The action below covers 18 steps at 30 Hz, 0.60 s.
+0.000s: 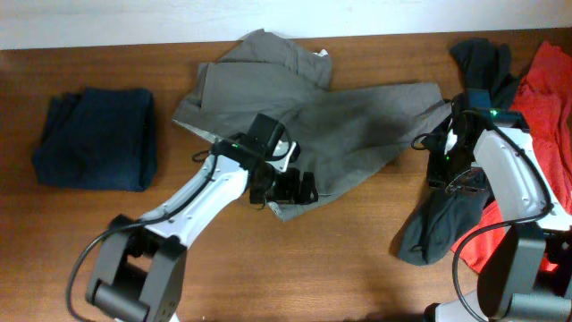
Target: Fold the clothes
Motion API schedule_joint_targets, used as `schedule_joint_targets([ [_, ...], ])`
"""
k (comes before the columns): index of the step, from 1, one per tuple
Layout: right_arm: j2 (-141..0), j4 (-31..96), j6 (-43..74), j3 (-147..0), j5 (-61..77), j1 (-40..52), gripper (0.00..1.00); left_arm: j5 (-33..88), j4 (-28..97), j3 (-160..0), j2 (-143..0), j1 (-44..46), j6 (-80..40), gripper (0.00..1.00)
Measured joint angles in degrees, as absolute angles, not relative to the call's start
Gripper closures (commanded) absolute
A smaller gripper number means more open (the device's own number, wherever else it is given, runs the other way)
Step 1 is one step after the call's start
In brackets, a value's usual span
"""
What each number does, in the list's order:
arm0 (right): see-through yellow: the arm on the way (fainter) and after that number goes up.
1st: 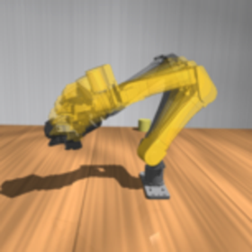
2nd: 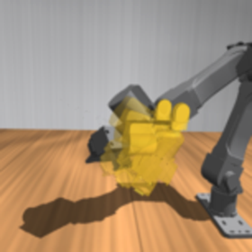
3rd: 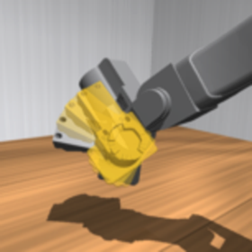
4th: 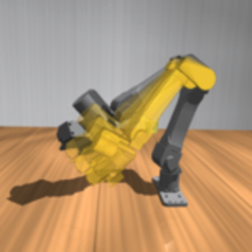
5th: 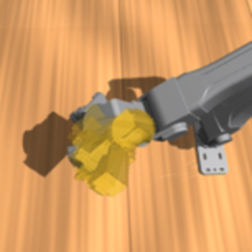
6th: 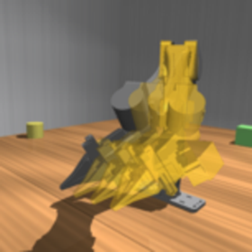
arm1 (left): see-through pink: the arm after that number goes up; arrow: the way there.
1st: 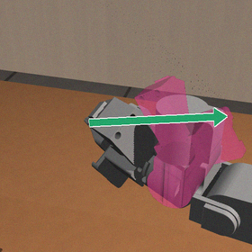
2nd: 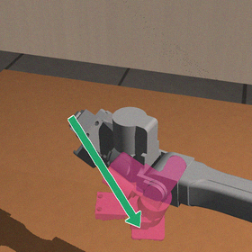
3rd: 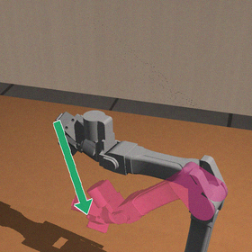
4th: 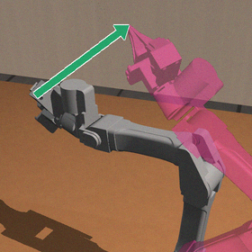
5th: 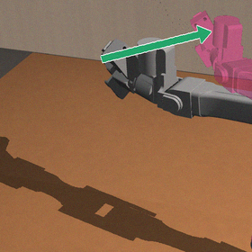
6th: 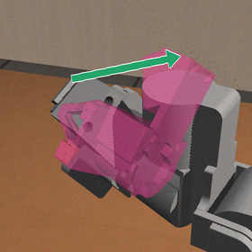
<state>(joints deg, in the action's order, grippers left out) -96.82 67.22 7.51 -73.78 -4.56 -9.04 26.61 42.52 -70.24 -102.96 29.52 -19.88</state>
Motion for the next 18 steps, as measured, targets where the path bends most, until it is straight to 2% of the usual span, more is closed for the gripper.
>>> schedule_joint_targets([
  [11,-96.8,66.7,7.3,-73.7,-4.6,-9.0,0.54,26.7,46.2,-69.9,-106.0,30.6,-23.9,0.02],
  [14,-96.8,66.8,7.3,-73.7,-4.6,-9.0,0.54,26.7,46.3,-69.9,-106.0,30.7,-24.1,0.53],
  [15,-96.8,66.8,7.3,-73.7,-4.6,-9.0,0.54,26.7,46.1,-69.9,-106.0,30.7,-24.3,0.6],
  [16,-96.8,66.8,7.3,-73.7,-4.6,-9.0,0.54,26.7,45.9,-69.9,-106.0,30.7,-24.4,0.72],
  [17,-96.8,66.8,7.3,-73.7,-4.6,-9.0,0.54,26.6,45.6,-69.9,-106.0,30.6,-24.5,0.98],
  [18,-96.8,66.8,7.4,-73.7,-4.6,-9.0,0.53,26.6,45.2,-69.9,-106.0,30.7,-24.5,1.0],
])
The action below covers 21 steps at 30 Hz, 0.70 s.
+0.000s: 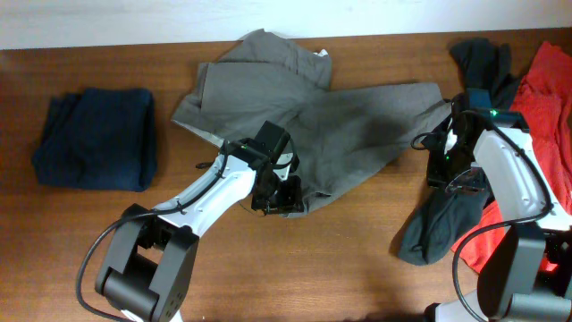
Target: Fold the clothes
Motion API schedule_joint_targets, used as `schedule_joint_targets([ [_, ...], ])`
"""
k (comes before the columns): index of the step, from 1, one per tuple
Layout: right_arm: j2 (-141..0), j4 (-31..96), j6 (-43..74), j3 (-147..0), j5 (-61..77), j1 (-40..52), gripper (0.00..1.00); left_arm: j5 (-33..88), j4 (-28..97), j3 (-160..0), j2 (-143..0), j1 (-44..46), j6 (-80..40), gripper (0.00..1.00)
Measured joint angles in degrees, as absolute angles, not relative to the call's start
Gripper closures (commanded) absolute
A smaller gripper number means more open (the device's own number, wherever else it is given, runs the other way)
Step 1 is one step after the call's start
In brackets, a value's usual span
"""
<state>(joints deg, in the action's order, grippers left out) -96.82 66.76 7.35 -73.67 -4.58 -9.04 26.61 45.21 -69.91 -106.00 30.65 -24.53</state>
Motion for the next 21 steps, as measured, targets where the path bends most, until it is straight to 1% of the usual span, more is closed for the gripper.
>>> schedule_joint_targets([
  [3,-96.8,66.8,7.3,-73.7,-4.6,-9.0,0.53,25.5,46.3,-69.9,-106.0,30.6,-24.7,1.0],
  [4,-96.8,66.8,7.3,-73.7,-4.6,-9.0,0.53,22.0,51.8,-70.0,-106.0,30.2,-24.7,1.0],
  [6,-96.8,66.8,7.3,-73.6,-4.6,-9.0,0.53,16.8,57.9,-70.0,-106.0,28.1,-24.7,1.0],
  [7,-96.8,66.8,7.3,-73.6,-4.6,-9.0,0.53,12.3,63.0,-69.9,-106.1,24.5,-24.7,1.0],
  [8,-96.8,66.8,7.3,-73.6,-4.6,-9.0,0.53,10.0,64.9,-69.9,-106.1,21.8,-24.7,1.0],
  [9,-96.8,66.8,7.3,-73.6,-4.6,-9.0,0.53,5.9,68.0,-69.8,-106.1,16.9,-24.7,1.0],
  [11,-96.8,66.8,7.3,-73.6,-4.6,-9.1,0.53,2.5,68.3,-69.8,-106.1,9.3,-24.7,1.0],
  [13,-96.8,67.2,7.3,-73.5,-4.6,-9.1,0.53,1.7,67.8,-69.8,-106.1,3.9,-24.7,1.0],
  [16,-97.0,67.0,7.3,-72.6,-4.6,-9.9,0.53,0.6,67.7,-69.8,-106.1,-1.3,-24.7,1.0],
  [18,-98.7,66.1,7.3,-71.9,-4.6,-12.4,0.53,-0.3,67.7,-69.8,-106.1,-3.4,-24.7,0.99],
  [20,-101.7,61.5,6.6,-71.7,-2.8,-15.9,0.53,-1.1,67.5,-69.8,-106.1,-5.9,-24.7,0.94],
  [21,-104.3,57.9,5.7,-71.6,-1.0,-18.6,0.53,-1.0,67.3,-69.8,-106.1,-6.6,-24.7,0.78],
])
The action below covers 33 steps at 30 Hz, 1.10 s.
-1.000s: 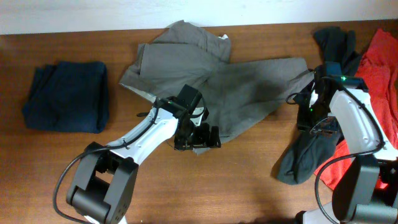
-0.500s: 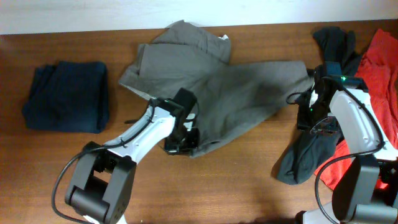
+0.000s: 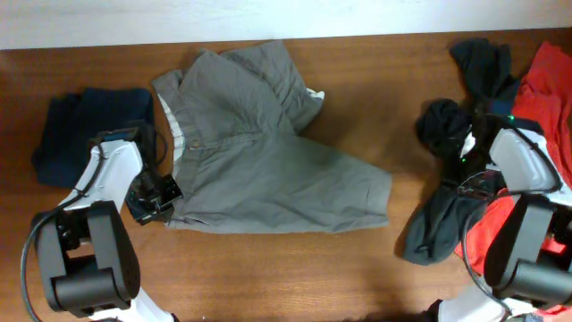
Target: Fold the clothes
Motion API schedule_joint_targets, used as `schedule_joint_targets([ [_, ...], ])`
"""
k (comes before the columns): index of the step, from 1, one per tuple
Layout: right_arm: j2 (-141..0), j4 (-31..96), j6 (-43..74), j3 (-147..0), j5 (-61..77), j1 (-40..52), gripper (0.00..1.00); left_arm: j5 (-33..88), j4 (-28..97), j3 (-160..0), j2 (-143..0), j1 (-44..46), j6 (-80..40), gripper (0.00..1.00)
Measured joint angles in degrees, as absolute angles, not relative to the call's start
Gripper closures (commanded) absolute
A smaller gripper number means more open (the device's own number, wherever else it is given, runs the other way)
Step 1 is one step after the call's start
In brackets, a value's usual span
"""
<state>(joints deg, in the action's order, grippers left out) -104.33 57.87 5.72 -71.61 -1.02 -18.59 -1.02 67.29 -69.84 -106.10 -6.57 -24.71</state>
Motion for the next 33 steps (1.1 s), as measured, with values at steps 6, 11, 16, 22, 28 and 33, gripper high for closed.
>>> schedule_joint_targets([
  [6,-109.7,54.2,12.1,-73.3,-5.8,-32.7,0.43,4.0,67.0,-69.8,-106.1,-6.7,-24.8,0.41],
  [11,-109.2,61.7,-0.1,-85.3,14.3,-34.5,0.35,8.9,63.5,-70.7,-106.1,-6.5,-22.5,0.41],
  [16,-108.6,54.8,-9.0,-88.6,30.2,-8.0,0.02,11.9,55.2,-71.6,-106.1,-2.5,-20.3,0.31],
  [22,-113.8,27.5,2.6,-89.2,29.6,6.2,0.01,12.1,54.5,-71.7,-106.1,-1.1,-19.0,0.3],
  [28,-130.6,8.7,7.6,-89.0,31.3,6.3,0.01,12.1,54.1,-71.8,-106.1,-1.1,-18.8,0.3],
  [33,-132.5,4.1,9.5,-89.6,34.2,6.5,0.23,12.1,53.7,-71.8,-106.1,-1.1,-18.8,0.3],
])
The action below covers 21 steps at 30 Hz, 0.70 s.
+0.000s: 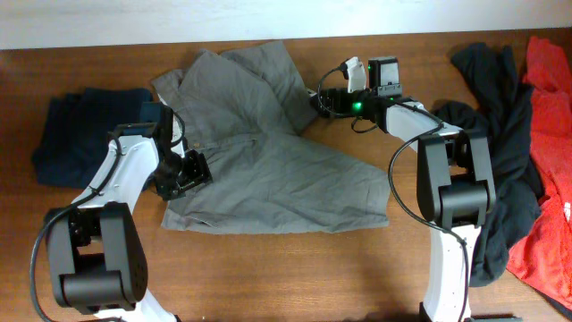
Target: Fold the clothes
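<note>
Grey trousers point(268, 161) lie spread flat in the middle of the table, waist to the left and legs to the right. My left gripper point(185, 170) rests on their left edge near the waistband; its jaws are too dark to read. My right gripper point(322, 100) reaches in from the right and sits at the trousers' bunched upper right part, next to a white bit of lining. Whether it grips the cloth does not show.
A folded navy garment point(89, 139) lies at the far left. A black garment point(500, 125) sprawls down the right side, with a red garment point(550, 170) beyond it at the table's right edge. Bare wood point(286, 268) runs along the front.
My left gripper moved up and right, from the waist's lower corner onto the left edge. My right arm swung from the black garment to the trousers' upper right. The black garment now lies stretched out.
At first the grey trousers lay crumpled at the back centre, with my left gripper at their front edge and my right gripper at their right end. Then they lay spread flat further left, my left gripper at the waist corner. Now both grippers are at the trousers.
</note>
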Motion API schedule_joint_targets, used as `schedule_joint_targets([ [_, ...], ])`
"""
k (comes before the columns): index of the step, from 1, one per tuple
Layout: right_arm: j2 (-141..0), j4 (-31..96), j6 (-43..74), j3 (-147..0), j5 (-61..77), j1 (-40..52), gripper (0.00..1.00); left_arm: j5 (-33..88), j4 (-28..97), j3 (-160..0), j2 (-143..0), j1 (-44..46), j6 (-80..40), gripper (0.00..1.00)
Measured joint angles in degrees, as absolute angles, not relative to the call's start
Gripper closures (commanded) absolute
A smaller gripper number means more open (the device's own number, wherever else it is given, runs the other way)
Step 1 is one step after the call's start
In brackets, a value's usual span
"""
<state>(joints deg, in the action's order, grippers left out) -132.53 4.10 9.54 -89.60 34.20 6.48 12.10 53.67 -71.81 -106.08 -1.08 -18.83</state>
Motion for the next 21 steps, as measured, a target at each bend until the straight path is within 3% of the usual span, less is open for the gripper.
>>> schedule_joint_targets([
  [2,-133.3,3.6,9.5,-89.7,35.2,7.2,0.24,12.1,52.7,-71.8,-106.1,-1.1,-18.8,0.3],
  [3,-133.4,3.6,9.6,-89.7,35.4,7.9,0.36,12.1,52.6,-71.8,-106.1,-1.1,-18.8,0.3],
  [5,-133.5,3.8,10.0,-89.7,35.4,9.6,0.77,12.1,52.4,-71.8,-106.1,-1.1,-18.8,0.3],
  [6,-133.8,3.9,11.1,-89.7,34.8,10.1,0.86,12.1,52.4,-71.8,-106.1,-1.1,-18.8,0.3],
  [8,-134.4,4.2,12.4,-89.8,34.3,9.6,0.91,12.1,52.4,-71.8,-106.1,-1.1,-18.8,0.3],
  [11,-134.4,13.1,13.1,-94.8,32.7,4.6,0.88,12.1,52.4,-71.8,-106.1,-1.1,-18.8,0.25],
  [12,-132.8,27.0,12.8,-98.9,27.1,0.0,0.75,12.1,52.4,-71.8,-106.1,-1.1,-18.6,0.25],
  [16,-126.8,49.3,12.8,-101.7,14.1,-7.9,0.73,12.1,51.2,-71.8,-106.1,-1.1,-18.6,0.25],
  [18,-126.8,50.3,12.7,-101.7,10.5,-7.5,0.63,12.1,51.0,-71.8,-106.1,-1.1,-18.6,0.25],
  [19,-126.8,50.1,11.7,-101.7,10.5,-7.5,0.52,12.1,50.9,-71.8,-106.1,-1.1,-18.6,0.25],
  [21,-126.8,44.3,8.5,-101.5,12.0,-7.5,0.45,12.1,50.9,-71.8,-106.1,-1.1,-18.6,0.25],
])
